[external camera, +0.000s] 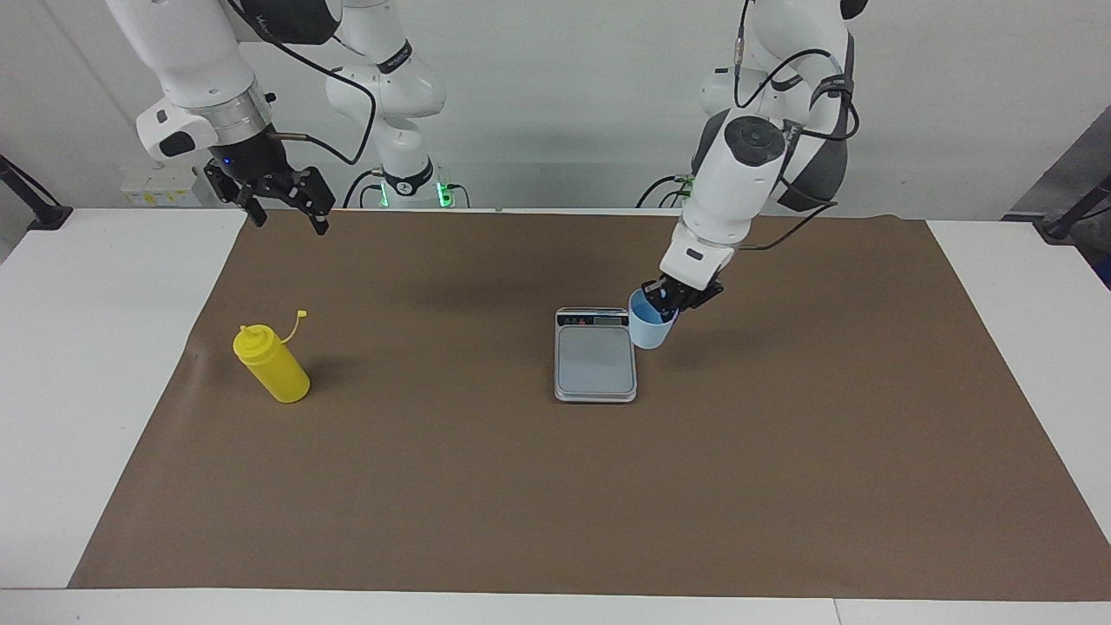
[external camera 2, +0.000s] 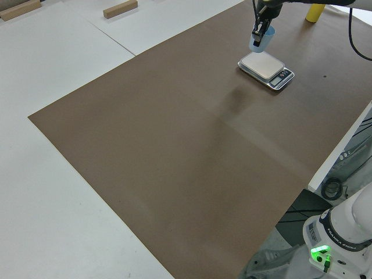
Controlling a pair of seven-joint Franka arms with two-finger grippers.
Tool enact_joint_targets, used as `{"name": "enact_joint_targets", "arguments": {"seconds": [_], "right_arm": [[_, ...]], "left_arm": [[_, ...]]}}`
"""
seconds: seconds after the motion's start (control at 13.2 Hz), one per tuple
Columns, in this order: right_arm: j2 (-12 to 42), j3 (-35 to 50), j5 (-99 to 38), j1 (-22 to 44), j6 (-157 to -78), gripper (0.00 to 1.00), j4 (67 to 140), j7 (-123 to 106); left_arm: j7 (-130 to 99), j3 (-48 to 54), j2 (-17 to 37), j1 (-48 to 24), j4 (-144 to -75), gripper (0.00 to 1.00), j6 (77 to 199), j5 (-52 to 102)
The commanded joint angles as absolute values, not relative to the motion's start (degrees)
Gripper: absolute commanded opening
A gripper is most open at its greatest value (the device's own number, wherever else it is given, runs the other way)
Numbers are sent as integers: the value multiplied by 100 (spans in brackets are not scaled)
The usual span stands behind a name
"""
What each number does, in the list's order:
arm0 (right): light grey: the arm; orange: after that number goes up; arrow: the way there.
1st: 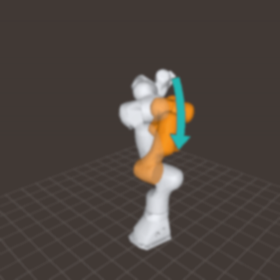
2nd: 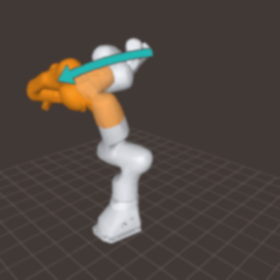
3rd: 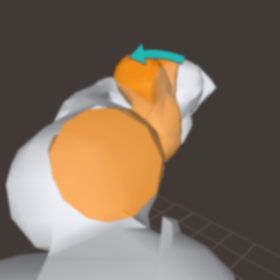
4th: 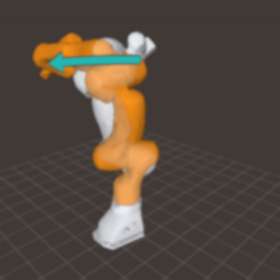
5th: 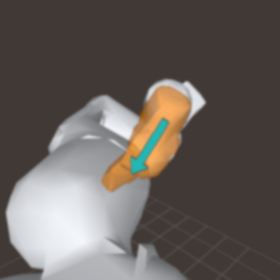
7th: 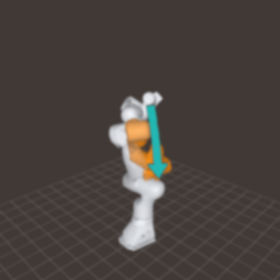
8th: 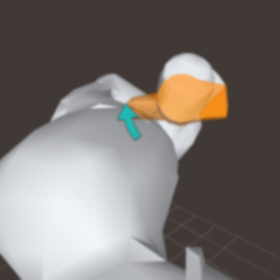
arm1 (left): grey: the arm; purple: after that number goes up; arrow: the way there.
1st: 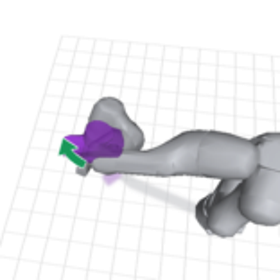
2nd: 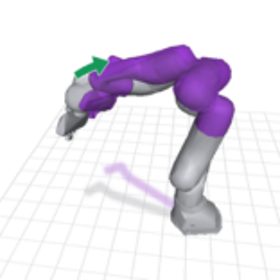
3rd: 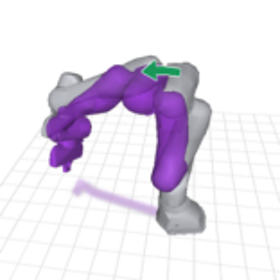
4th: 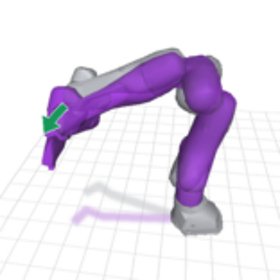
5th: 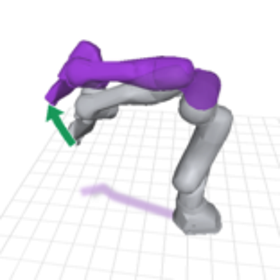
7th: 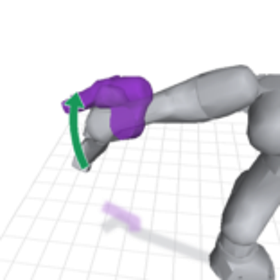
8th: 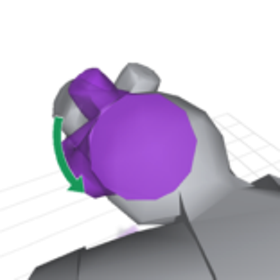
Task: Pour seasoning into cup on scale with both arms
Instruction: 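Carry the blue cup with the left gripper onto the scale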
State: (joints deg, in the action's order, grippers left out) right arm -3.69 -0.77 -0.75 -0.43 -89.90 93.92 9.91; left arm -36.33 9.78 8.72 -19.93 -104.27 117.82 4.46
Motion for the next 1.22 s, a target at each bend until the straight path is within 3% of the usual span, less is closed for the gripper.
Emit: {"name": "enact_joint_targets", "arguments": {"seconds": [0.0,0.3,1.14], "right_arm": [[-475,-44,-79,-88,-8921,100,9492,870],[-475,-53,-79,-88,-8877,100,9492,870],[-492,-26,-79,-61,-8851,100,9492,870]], "left_arm": [[-4067,861,1246,-2485,-10503,0,12346,527],[-4184,853,1581,-2672,-10503,0,12699,475],[-4175,853,1837,-2637,-10477,0,12990,35]]}}
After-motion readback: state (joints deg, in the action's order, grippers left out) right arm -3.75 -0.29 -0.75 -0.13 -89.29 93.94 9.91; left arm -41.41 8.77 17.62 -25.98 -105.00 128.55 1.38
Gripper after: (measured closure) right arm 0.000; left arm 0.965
